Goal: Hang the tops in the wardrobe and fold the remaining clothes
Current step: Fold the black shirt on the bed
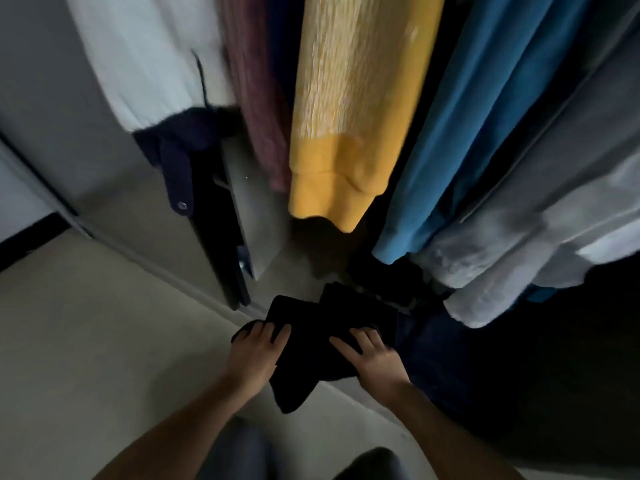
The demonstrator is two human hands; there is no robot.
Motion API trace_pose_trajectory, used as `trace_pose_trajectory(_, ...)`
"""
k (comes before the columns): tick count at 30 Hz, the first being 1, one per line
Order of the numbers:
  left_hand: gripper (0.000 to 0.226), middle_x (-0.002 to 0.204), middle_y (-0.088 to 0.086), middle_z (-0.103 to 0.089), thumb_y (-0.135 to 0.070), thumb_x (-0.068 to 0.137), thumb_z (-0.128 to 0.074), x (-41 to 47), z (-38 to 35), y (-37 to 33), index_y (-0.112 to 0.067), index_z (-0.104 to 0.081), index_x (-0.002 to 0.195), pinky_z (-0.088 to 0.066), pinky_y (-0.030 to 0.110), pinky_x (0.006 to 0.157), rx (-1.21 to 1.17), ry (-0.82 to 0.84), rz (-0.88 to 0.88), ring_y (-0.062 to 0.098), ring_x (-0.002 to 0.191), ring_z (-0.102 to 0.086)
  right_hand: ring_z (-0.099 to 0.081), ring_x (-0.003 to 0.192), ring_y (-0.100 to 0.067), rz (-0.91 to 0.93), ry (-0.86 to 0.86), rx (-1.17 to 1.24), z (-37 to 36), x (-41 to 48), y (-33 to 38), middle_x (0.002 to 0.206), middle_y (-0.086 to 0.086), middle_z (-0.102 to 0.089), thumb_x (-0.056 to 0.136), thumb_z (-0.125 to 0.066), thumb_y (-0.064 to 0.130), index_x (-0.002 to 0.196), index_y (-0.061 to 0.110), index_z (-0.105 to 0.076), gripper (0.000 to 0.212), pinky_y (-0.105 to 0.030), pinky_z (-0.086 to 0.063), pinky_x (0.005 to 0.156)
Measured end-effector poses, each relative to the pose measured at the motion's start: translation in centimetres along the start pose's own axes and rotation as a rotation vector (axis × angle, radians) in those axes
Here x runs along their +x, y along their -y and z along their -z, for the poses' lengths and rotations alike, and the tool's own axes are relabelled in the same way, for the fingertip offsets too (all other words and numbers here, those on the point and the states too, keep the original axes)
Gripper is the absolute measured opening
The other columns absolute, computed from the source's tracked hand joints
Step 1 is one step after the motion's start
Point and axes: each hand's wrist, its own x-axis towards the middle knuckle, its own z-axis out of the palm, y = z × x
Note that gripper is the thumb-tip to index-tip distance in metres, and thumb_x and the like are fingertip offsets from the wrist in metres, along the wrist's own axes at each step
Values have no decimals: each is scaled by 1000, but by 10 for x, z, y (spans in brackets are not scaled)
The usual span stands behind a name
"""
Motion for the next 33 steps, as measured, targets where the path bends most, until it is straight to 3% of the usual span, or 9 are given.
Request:
trace_pose_trajectory(5, 28, 63, 4, -62, -22, 58, -63, 64, -155, 26, -16, -76, 82, -45, 23, 43, 157, -68, -102, 22, 53, -61, -70, 80, -24, -62, -2, -121, -140, 85, -32, 91, -6, -71, 21, -87, 14, 107, 28, -72, 88, -19, -45, 34)
trace_pose_trajectory(9, 41, 68, 5, -63, -16, 66, -41, 121, -238, 25, -16, -76, 87, -46, 26, 45, 185, -216, -168, 23, 57, -61, -69, 81, -33, -114, -111, -172, -210, 124, -74, 94, -16, -69, 33, -84, 5, 111, 18, -71, 80, -25, -50, 39)
trace_pose_trajectory(11, 41, 74, 7, -66, -13, 67, -44, 158, -249, 7, -16, -75, 93, -48, 29, 48, 172, -304, -182, 25, 61, -63, -59, 102, -47, -157, -209, -146, -212, 134, -112, 115, -29, -59, 60, -72, -1, 129, 15, -57, 72, -41, -55, 57)
trace_pose_trajectory(13, 44, 99, 13, -68, -15, 72, -58, 196, -239, -18, -18, -67, 115, -51, 34, 65, 135, -303, -116, 27, 83, -65, -37, 129, -45, -299, -147, -224, -198, 137, -152, 141, -28, -37, 85, -59, 15, 145, 31, -27, 70, -49, -45, 90)
trace_pose_trajectory(15, 76, 145, 19, -35, -32, 83, -62, 230, -234, -42, -21, -24, 148, -38, 44, 98, 48, -79, 11, 35, 129, -39, -32, 135, -38, -482, -148, -386, -186, 135, -180, 149, -24, -28, 82, -61, 52, 145, 37, -8, 83, -46, -37, 101)
trace_pose_trajectory(18, 103, 155, 18, 15, -50, 83, -60, 249, -247, -73, -22, 14, 148, -7, 56, 111, -42, 409, -57, 39, 142, 10, -2, 143, -38, -585, 217, -316, -198, 129, -197, 155, -22, 6, 82, -56, 60, 146, 28, 17, 102, -55, -18, 110)
trace_pose_trajectory(20, 98, 154, 18, 19, -51, 86, -55, 228, -269, -80, -21, 14, 148, -2, 57, 112, -9, 518, -118, 38, 141, 14, 2, 143, -37, -578, 370, -224, -217, 123, -186, 156, -18, 9, 86, -51, 58, 149, 24, 13, 96, -55, -14, 111)
trace_pose_trajectory(25, 78, 155, 19, 16, -41, 93, -44, 188, -306, -65, -19, 6, 150, -2, 54, 112, 11, 573, -43, 36, 142, 13, -5, 143, -33, -434, 348, -139, -254, 124, -155, 156, -16, -2, 96, -41, 44, 150, 22, -2, 71, -51, -17, 110)
trace_pose_trajectory(33, 70, 155, 11, -8, -39, 91, -45, 171, -309, -24, -20, -11, 149, -9, 47, 112, -74, 305, 27, 26, 143, -5, -10, 142, -28, -302, 249, -123, -245, 146, -124, 156, -14, -8, 97, -40, 37, 150, 21, -8, 64, -46, -19, 111)
